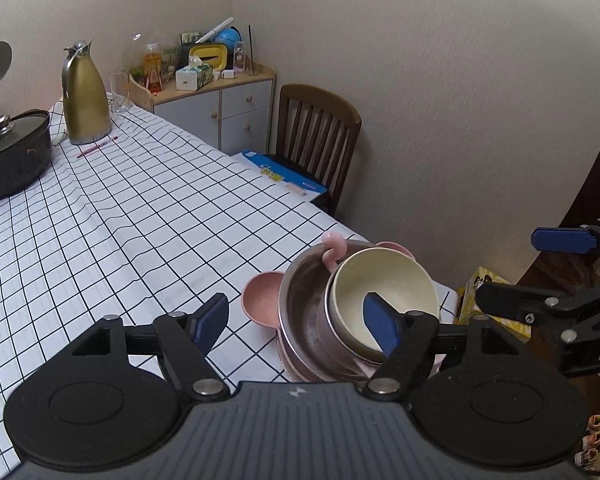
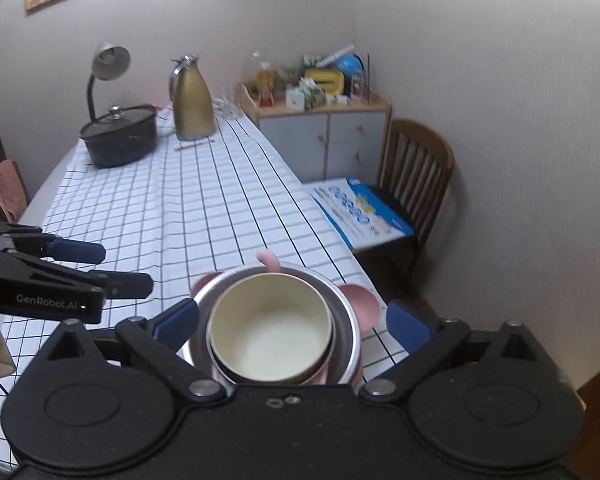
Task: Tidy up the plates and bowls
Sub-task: 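Open both grippers and release the bowl stack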
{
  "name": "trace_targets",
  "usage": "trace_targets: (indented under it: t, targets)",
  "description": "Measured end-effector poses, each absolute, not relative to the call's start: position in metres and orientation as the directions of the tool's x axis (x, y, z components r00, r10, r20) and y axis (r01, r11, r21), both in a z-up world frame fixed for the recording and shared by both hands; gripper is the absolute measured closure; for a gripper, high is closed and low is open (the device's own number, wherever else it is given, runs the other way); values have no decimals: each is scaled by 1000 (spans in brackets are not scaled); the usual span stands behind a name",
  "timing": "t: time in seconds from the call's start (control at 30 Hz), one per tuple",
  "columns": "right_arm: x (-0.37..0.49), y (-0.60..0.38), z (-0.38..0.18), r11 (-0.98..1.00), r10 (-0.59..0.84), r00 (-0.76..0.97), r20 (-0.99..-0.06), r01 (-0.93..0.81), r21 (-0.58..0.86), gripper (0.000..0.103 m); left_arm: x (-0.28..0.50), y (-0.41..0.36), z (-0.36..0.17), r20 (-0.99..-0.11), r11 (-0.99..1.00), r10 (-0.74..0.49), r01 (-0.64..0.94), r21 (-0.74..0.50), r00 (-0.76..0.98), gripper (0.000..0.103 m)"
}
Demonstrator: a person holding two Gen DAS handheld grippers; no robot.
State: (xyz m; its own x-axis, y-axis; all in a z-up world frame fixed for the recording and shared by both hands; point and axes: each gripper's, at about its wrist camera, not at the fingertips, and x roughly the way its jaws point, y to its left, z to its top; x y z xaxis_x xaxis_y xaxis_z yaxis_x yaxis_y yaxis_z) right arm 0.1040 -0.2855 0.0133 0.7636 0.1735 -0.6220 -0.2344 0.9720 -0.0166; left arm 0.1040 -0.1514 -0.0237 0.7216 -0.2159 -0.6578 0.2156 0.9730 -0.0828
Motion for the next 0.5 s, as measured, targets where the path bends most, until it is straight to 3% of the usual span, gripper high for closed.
trace_targets:
  t: [0.17, 0.3, 0.5]
  targets:
    - [88, -281, 17, 971, 180, 800, -572, -237, -25, 0, 88, -149, -19, -634, 968, -246, 217, -125, 734, 18]
    - [76, -283, 17, 975, 188, 817, -545, -221, 5, 0, 75, -148, -19, -614, 966, -259, 210, -152, 745, 1]
    - [60, -287, 16, 980, 187, 849, -494, -198, 30, 0, 59, -149, -19, -592, 970, -243, 210, -127, 768, 1]
